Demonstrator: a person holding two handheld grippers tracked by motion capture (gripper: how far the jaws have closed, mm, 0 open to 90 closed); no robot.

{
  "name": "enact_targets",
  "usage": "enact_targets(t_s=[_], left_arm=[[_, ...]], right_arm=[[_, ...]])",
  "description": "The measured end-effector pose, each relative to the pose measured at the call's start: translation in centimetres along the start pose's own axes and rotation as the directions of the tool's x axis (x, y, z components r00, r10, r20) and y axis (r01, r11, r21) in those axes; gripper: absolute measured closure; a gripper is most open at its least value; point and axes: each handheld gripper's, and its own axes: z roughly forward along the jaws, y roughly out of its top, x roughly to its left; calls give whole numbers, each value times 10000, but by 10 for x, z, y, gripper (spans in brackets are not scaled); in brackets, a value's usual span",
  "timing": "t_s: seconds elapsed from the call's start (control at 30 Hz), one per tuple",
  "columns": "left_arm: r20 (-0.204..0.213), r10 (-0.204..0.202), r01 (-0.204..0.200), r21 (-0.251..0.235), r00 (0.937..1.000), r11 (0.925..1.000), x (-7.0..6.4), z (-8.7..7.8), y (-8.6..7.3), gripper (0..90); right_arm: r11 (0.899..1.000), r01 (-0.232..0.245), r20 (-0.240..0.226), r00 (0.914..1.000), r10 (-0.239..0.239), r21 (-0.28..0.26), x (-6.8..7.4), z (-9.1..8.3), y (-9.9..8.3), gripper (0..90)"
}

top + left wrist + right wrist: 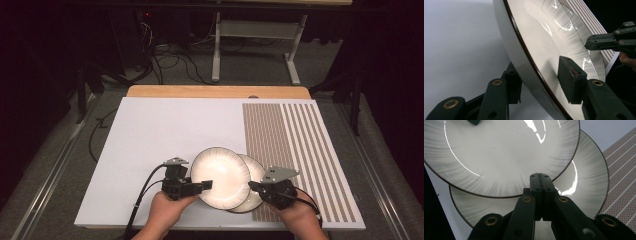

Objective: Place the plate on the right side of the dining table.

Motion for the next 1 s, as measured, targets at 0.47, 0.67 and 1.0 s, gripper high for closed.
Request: enact_targets(t_s=[0.47,0.67,1.0], left_arm=[[248,-189,192,-124,9995,9997,2,-1,1,608],[323,-162,174,-346,9993,9993,2,-3,2,632],[355,-50,77,-757,9994,9971,2,-8,2,676]], right_arm=[[9999,83,-34,10000,-83,-136,1,-3,0,900],[9993,32,141,9999,-27,-378,-1,-7,0,900],[9955,-336,383,9986,371,-891,-8,-15,-2,900]])
